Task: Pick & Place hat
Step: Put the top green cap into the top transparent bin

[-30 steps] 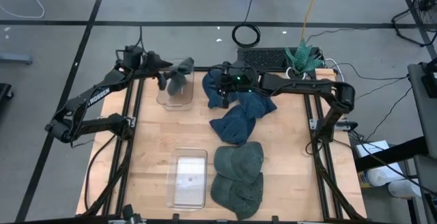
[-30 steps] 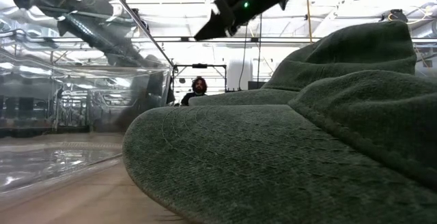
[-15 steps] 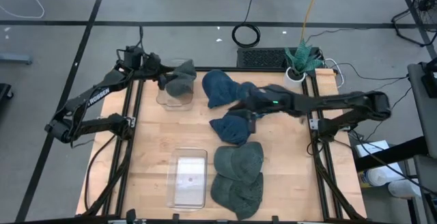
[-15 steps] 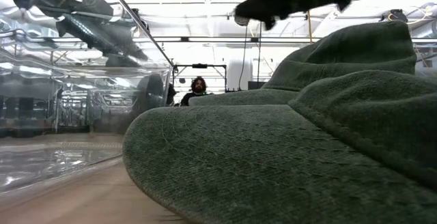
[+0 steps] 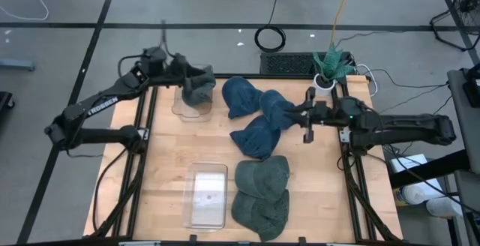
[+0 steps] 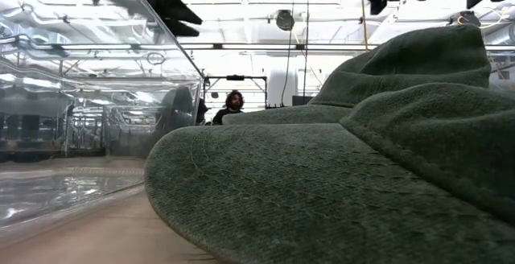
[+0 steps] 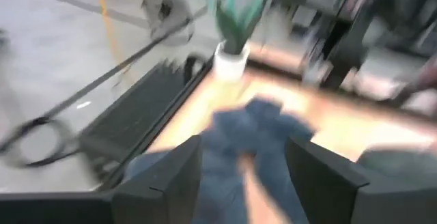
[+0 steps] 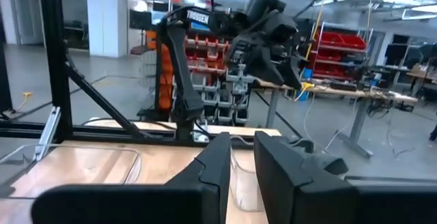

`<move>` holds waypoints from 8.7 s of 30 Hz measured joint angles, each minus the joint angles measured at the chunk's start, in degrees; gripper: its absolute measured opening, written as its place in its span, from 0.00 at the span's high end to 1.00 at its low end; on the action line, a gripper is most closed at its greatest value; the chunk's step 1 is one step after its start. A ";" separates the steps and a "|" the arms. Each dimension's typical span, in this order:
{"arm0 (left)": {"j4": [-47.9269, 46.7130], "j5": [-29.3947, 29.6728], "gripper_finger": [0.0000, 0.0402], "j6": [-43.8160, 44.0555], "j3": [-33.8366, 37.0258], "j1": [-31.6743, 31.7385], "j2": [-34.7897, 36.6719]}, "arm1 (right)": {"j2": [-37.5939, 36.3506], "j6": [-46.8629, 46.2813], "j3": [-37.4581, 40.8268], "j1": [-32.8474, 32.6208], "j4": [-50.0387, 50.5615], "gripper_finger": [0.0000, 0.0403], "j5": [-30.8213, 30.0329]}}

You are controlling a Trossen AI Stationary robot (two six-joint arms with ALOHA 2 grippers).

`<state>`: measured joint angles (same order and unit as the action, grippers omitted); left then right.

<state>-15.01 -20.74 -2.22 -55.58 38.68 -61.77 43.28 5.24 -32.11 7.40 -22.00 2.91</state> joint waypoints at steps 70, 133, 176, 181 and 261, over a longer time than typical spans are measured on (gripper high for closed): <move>-57.41 63.49 0.98 -40.00 -29.39 -20.02 -34.41 | -0.21 -0.11 0.16 -0.02 1.07 0.87 -6.07; -47.16 67.11 0.46 -4.20 -9.33 -31.72 -30.78 | -0.17 -1.58 0.14 -0.02 1.31 0.87 -6.09; -45.15 30.80 0.96 7.20 -15.31 -11.33 -37.81 | -0.17 -1.41 0.12 -0.02 1.07 0.87 -5.87; -44.86 34.38 0.98 8.09 -15.40 -11.47 -41.60 | -0.17 -1.39 0.12 -0.02 1.05 0.87 -5.87; -26.25 40.29 0.99 2.80 -5.33 2.59 -26.02 | -0.17 -1.52 0.12 -0.02 1.05 0.87 -5.86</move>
<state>-41.26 19.56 0.59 -60.90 41.28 -87.79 43.11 3.73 -31.99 7.38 -20.95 -2.95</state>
